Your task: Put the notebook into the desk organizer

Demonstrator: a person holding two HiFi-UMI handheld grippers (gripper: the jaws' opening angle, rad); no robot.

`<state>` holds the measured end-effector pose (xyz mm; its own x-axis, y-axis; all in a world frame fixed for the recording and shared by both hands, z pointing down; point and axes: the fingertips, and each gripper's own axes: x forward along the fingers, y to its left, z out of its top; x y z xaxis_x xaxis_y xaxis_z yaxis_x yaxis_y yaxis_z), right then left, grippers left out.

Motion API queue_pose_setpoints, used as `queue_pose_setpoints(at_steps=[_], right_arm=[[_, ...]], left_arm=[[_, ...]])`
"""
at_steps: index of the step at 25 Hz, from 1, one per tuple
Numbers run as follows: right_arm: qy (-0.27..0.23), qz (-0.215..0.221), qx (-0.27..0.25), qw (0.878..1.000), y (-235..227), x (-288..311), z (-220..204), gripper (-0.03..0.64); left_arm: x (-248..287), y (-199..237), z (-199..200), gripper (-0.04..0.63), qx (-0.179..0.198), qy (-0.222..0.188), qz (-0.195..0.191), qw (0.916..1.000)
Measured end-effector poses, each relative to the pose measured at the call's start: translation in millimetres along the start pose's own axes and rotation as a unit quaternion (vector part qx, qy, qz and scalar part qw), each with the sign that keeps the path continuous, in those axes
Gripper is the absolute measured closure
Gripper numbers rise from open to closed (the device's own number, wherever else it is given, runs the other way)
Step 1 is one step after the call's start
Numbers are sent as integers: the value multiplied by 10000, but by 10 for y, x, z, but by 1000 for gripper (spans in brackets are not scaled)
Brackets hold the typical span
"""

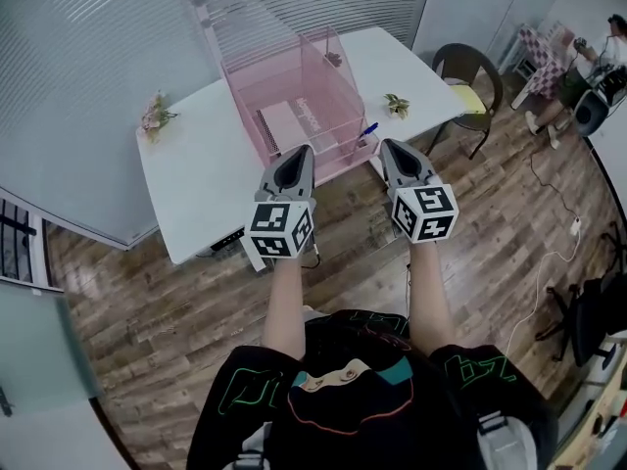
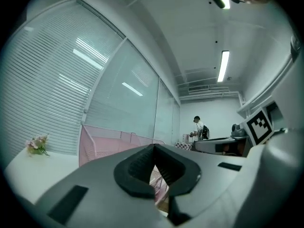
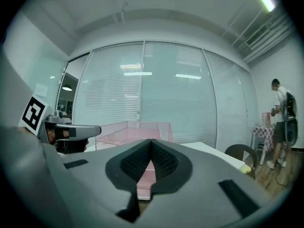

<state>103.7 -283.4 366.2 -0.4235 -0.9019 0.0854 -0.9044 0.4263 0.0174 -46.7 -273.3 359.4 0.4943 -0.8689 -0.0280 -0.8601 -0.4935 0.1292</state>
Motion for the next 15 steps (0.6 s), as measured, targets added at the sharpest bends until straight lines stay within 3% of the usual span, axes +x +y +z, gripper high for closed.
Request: queue_pose_setpoints(at_steps=[15], right_arm=[[-279,-62,-80,9996,-100,-116,147,615]], left_arm=[[26,1,81,600,17,-89,164,9998]])
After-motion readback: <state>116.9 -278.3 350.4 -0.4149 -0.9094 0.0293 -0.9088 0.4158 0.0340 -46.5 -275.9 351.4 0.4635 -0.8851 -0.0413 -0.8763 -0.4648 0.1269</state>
